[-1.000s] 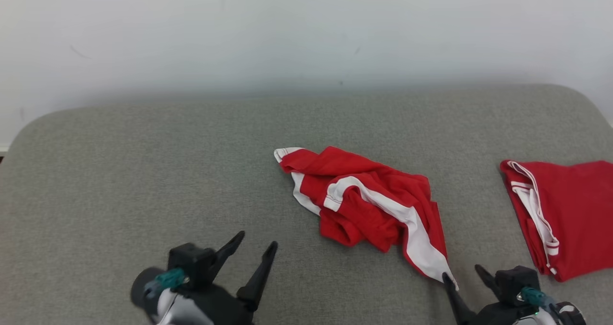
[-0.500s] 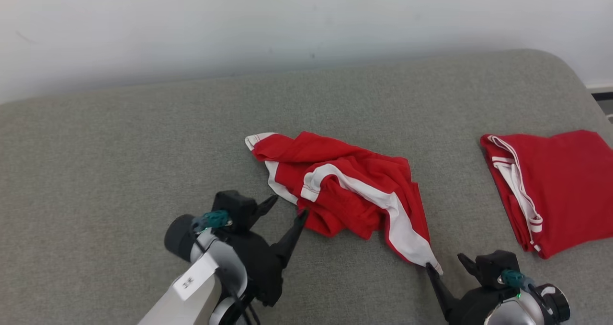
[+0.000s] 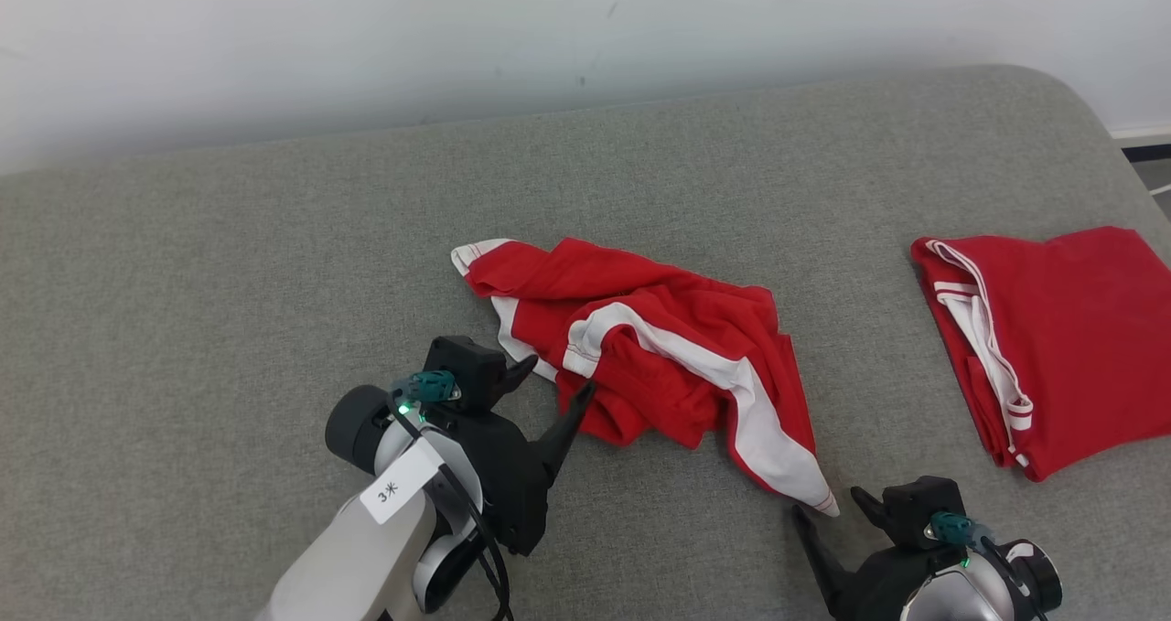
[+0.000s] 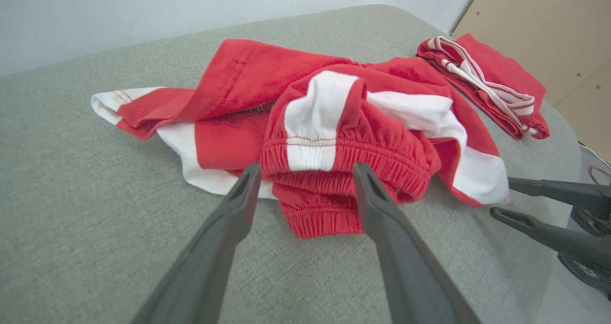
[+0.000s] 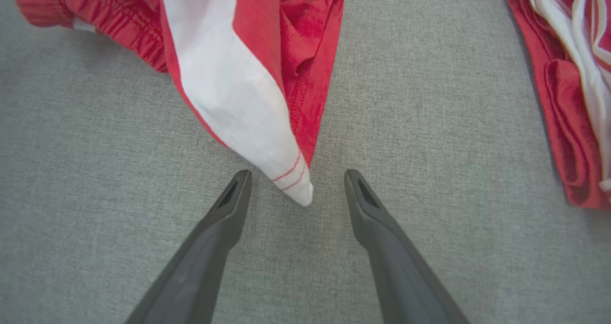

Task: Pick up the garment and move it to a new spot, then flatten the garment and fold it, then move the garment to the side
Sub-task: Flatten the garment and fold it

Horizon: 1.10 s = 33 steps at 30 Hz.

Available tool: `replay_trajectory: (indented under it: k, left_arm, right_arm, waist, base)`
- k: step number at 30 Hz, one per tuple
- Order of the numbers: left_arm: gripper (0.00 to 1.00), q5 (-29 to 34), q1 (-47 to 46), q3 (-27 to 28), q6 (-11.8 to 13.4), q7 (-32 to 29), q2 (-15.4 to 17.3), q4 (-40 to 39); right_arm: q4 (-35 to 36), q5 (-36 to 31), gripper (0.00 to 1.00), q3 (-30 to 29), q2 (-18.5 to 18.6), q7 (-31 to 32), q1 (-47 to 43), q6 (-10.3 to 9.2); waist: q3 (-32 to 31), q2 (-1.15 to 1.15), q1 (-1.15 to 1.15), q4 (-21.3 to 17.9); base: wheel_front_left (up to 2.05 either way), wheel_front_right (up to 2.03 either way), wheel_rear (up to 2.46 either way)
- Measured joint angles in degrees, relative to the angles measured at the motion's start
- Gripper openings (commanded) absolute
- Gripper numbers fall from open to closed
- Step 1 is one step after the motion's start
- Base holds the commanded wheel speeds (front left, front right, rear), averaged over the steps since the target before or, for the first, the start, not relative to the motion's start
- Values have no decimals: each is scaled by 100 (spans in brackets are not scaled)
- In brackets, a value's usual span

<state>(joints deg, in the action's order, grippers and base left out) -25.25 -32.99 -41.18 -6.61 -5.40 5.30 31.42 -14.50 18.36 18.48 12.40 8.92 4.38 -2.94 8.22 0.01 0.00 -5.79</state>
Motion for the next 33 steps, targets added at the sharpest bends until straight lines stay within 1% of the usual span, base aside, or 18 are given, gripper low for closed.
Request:
replay_trajectory:
  k: [8,13,15,25,27,28,29,31,33]
  left_arm:
    - [100,-51,-162,-88,-46,132,-77,266]
    - [100,-62,-264,-144,-47,190,-120,447]
    - [100,-73,-350,-149,-47,199,-124,519]
    - [100,-145,-510,-252,-52,301,-176,797]
    - [100,-157,-519,-269,-53,327,-179,838]
    - [92,-167,-526,-282,-53,344,-180,857]
    - [89,-183,-537,-300,-53,344,-181,875]
    - [89,-202,-558,-331,-53,392,-191,906]
    - [93,-207,-591,-357,-54,401,-204,943]
  right_arm:
    - [-59,0,100,82,-52,-1,115,97]
    - [-82,0,100,119,-87,-3,231,103]
    - [-104,0,100,127,-89,-11,262,144]
    - [-233,0,100,137,-115,-64,328,156]
    - [-268,0,100,141,-116,-71,331,194]
    - [-283,0,100,145,-120,-85,332,194]
    - [-301,0,100,147,-127,-86,334,194]
    - [-332,0,100,153,-141,-88,340,196]
    - [-354,0,100,158,-148,-93,354,202]
  waist:
    - [42,0,0,5]
    - [134,0,0,-32]
    - [168,0,0,-47]
    - [254,0,0,-58]
    - [257,0,0,-46]
    - [256,0,0,-40]
    - [255,0,0,-33]
    - [250,0,0,-20]
    - [247,0,0,-8]
  base:
    - [0,0,0]
    - [0,0,0]
    - [0,0,0]
    - [0,0,0]
    - [0,0,0]
    - [0,0,0]
    - [0,0,0]
    - [0,0,0]
    - [0,0,0]
